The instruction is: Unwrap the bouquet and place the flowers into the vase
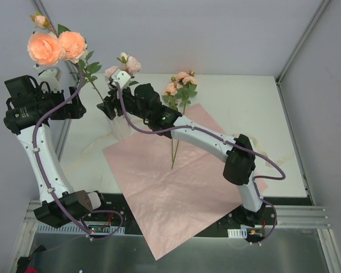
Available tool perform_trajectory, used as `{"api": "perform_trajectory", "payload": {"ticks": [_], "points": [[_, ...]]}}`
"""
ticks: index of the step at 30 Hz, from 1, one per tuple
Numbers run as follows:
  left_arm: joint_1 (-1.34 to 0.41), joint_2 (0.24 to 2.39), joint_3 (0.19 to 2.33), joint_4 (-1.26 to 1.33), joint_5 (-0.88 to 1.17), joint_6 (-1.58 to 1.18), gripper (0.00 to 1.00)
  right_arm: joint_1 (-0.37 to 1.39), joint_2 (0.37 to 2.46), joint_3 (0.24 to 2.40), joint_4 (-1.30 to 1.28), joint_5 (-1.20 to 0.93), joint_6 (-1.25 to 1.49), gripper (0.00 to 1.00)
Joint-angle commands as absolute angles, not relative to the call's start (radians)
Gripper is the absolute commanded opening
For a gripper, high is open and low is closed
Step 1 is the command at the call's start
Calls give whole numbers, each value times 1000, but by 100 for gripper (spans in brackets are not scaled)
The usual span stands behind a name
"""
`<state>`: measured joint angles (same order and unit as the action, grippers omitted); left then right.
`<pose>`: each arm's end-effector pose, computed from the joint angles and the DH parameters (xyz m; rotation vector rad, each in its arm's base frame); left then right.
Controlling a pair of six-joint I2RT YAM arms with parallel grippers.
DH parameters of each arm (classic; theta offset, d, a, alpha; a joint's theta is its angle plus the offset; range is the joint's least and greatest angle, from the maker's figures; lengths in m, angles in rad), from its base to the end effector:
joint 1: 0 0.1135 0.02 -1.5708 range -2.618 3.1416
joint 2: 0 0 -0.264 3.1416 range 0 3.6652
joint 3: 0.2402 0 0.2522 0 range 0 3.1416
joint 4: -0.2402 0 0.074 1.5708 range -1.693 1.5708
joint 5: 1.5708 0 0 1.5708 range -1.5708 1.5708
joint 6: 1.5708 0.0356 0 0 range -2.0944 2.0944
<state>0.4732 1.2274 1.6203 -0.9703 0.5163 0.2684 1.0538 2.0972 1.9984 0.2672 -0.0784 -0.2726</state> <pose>0.2060 0.0857 0.4540 0.0822 2.0653 -0.1017 0.2498 0.4450 0.3957 -0.9379 1.0921 0.7006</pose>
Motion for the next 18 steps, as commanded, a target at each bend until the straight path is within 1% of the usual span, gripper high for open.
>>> {"api": "perform_trajectory", "payload": {"ticks": [1, 5, 8, 9, 11, 14, 17, 18], "points": [[485, 1221, 1638, -973, 526, 226, 99, 1083, 1890, 1936, 132, -55, -204, 69], [485, 1290, 1696, -979, 493, 158, 99, 1100, 1742, 1714, 97, -60, -131, 72], [485, 1360, 1750, -1006, 482, 114, 99, 1111, 1637, 1610, 74, -38, -101, 72], [485, 1388, 1773, -1025, 498, 118, 99, 1109, 1611, 1551, 54, -23, -100, 72], [486, 1407, 1787, -1090, 518, 153, 99, 1104, 1544, 1507, 11, 60, -115, 73], [486, 1362, 1720, -1101, 508, 238, 99, 1030, 1465, 1444, -90, 104, -78, 73], [486, 1258, 1614, -1101, 535, 345, 99, 930, 1425, 1404, -158, 106, 27, 72], [485, 1191, 1571, -1101, 546, 368, 99, 907, 1427, 1407, -207, 95, 38, 72]]}}
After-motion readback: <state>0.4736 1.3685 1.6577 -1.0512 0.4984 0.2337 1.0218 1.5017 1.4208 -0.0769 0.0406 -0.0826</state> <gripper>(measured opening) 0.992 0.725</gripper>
